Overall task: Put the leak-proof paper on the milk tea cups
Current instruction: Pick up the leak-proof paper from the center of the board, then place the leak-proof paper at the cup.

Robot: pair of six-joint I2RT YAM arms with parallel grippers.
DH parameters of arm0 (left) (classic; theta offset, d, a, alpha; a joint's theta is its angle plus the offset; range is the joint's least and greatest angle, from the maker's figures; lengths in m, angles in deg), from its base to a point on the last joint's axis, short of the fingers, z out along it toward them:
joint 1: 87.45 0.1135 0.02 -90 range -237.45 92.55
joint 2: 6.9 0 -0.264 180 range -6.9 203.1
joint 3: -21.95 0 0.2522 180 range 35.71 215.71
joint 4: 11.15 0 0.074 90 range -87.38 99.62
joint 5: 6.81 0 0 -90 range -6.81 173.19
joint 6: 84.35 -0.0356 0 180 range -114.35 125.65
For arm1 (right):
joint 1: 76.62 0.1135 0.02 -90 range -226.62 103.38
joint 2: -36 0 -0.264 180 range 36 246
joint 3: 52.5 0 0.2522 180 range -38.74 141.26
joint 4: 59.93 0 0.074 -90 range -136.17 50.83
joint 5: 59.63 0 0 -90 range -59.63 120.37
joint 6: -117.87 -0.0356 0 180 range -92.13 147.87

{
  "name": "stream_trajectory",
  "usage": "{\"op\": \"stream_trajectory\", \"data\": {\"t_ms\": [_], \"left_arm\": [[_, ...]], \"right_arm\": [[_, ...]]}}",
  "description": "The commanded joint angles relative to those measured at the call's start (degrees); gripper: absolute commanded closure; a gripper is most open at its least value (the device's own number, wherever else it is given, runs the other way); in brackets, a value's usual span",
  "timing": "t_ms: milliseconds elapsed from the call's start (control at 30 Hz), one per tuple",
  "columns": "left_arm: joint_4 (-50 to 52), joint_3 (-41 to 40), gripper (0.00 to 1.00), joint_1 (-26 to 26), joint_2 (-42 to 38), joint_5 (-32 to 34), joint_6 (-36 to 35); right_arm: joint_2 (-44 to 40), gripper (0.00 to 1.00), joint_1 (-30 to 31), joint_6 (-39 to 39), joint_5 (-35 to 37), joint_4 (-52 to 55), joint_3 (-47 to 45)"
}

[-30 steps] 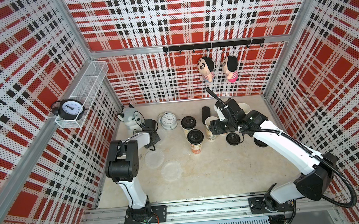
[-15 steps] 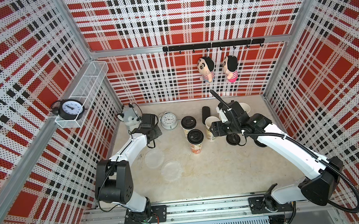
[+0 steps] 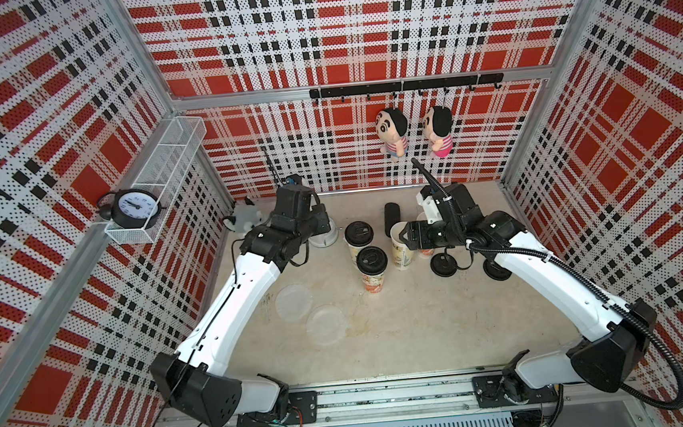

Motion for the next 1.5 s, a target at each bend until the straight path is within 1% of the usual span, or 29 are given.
{"op": "stream_trajectory", "data": {"t_ms": [0, 133, 267, 467, 567, 667, 900, 1133, 1267, 1467], "left_arm": [[5.09, 5.47, 1.0, -4.62, 2.01, 0.61, -1.24], [5.44, 13.44, 1.0, -10.96, 7.56, -0.59, -1.06], [4.8, 22.11, 1.0, -16.16, 15.02, -4.56, -1.49], [3.81, 33.55, 1.0, -20.74, 26.6, -11.44, -1.79], [3.72, 35.41, 1.0, -21.75, 29.14, -13.0, -1.4], [3.31, 33.8, 1.0, -21.92, 29.33, -13.15, -1.11], [-2.06, 23.41, 1.0, -20.13, 25.38, -14.14, 0.16], [-5.11, 16.71, 1.0, -15.93, 25.09, -12.7, 0.46], [-5.36, 15.47, 1.0, -14.1, 26.64, -11.2, -0.22], [-5.49, 15.49, 1.0, -13.05, 27.94, -9.7, -0.86]], "right_arm": [[-5.39, 0.24, -2.42, -0.23, 0.18, -0.38, -0.7], [-10.66, 0.24, -5.97, -0.58, 2.37, 1.16, -3.29], [-15.88, 0.24, -9.88, -0.4, 4.5, 3.23, -5.35], [-20.86, 0.24, -14.14, 0.14, 4.41, 4.55, -8.22], [-21.89, 0.24, -15.5, 0.46, 3.97, 4.75, -9.31], [-22.08, 0.24, -16.27, 0.86, 3.7, 4.74, -9.97], [-20.98, 0.24, -16.75, 1.26, 2.49, 3.33, -10.88], [-20.62, 0.24, -16.82, 0.85, 1.29, 1.88, -12.31], [-20.81, 0.24, -16.83, 0.56, 1.15, 1.86, -12.81], [-21.13, 0.23, -16.83, 0.52, 1.33, 2.28, -12.85]]}}
